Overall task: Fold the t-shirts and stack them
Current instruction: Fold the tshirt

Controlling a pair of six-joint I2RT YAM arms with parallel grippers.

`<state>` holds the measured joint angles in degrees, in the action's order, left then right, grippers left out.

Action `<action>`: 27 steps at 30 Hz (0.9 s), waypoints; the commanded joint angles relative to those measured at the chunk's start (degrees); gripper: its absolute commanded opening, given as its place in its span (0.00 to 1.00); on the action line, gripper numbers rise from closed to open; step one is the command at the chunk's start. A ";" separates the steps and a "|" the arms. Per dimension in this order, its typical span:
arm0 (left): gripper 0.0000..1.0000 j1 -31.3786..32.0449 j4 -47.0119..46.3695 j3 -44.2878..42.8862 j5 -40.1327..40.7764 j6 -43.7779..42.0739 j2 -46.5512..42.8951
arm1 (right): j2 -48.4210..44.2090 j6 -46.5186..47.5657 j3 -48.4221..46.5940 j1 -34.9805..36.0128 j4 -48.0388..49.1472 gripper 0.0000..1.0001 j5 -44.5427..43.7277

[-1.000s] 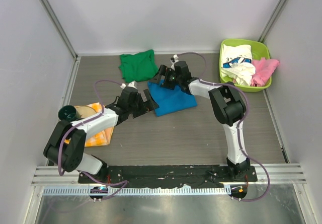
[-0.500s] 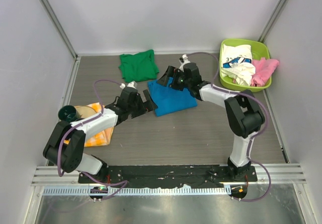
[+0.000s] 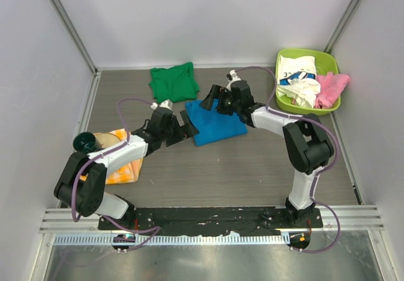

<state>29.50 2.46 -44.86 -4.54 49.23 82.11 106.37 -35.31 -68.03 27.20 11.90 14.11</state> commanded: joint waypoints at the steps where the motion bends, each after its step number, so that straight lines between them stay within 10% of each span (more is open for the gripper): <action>1: 1.00 -0.32 -0.61 -2.16 0.23 -0.54 -1.33 | 2.00 0.59 -3.69 -0.13 1.28 0.95 -0.48; 27: 1.00 -1.11 -0.17 -3.74 -0.03 -3.00 2.18 | 23.62 -3.63 -18.10 -11.82 9.11 0.95 5.14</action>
<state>28.73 3.07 -46.28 -4.54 47.44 83.77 128.11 -38.26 -83.07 16.34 19.81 18.59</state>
